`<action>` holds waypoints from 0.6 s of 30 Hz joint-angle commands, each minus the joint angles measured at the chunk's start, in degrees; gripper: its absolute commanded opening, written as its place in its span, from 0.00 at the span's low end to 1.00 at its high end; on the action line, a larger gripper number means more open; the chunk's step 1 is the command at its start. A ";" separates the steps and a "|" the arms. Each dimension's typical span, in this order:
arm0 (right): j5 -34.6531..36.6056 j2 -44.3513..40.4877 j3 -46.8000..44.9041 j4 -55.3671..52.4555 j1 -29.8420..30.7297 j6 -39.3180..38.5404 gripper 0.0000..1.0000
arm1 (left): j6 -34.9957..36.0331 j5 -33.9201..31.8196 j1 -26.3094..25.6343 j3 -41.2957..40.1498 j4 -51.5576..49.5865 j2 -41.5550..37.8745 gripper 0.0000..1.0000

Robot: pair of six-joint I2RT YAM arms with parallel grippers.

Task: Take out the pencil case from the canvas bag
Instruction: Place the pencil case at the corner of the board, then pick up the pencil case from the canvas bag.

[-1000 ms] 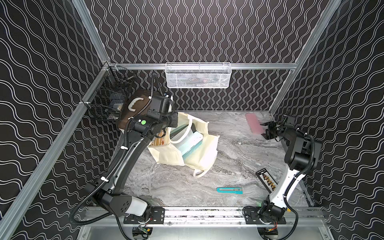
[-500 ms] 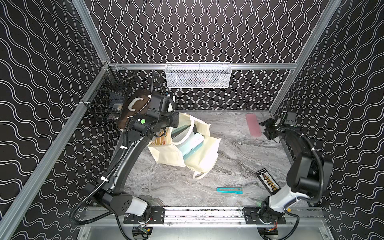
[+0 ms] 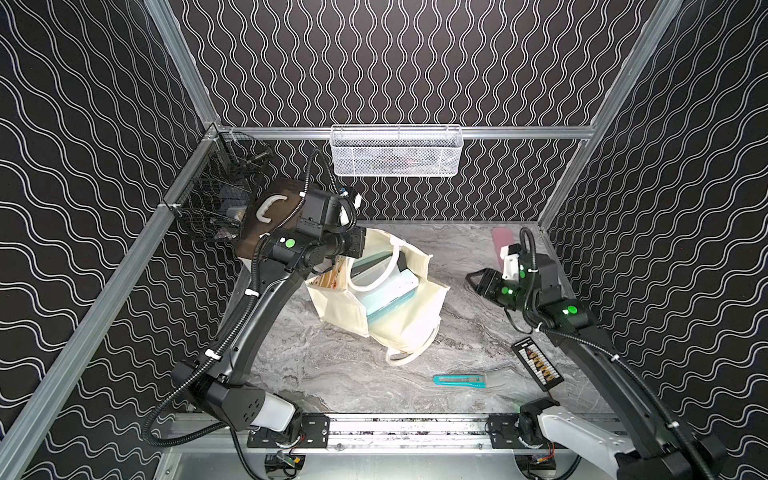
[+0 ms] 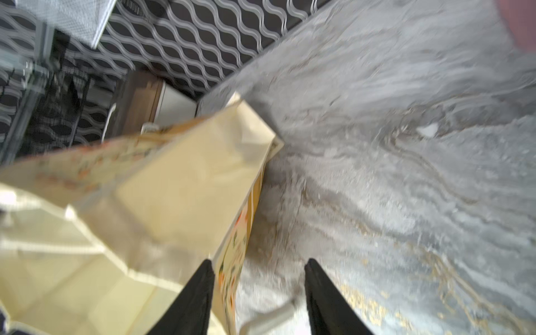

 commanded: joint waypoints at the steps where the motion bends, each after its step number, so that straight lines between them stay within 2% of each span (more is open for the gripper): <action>1: 0.84 -3.59 -0.52 -2.03 4.26 -2.42 0.50 | 1.41 3.07 -0.06 -1.16 5.56 -1.68 0.00; 6: 0.63 -4.81 3.32 -4.68 12.93 -6.47 0.49 | 2.20 3.29 -0.06 -1.96 4.78 -2.29 0.00; 13: 0.74 2.41 5.55 -2.90 22.62 -10.51 0.48 | 1.64 4.98 -0.12 -1.48 3.48 -2.00 0.00; 18: 7.64 9.53 7.65 -2.44 32.18 -12.94 0.47 | 1.56 4.39 -0.19 -1.84 2.87 -3.17 0.00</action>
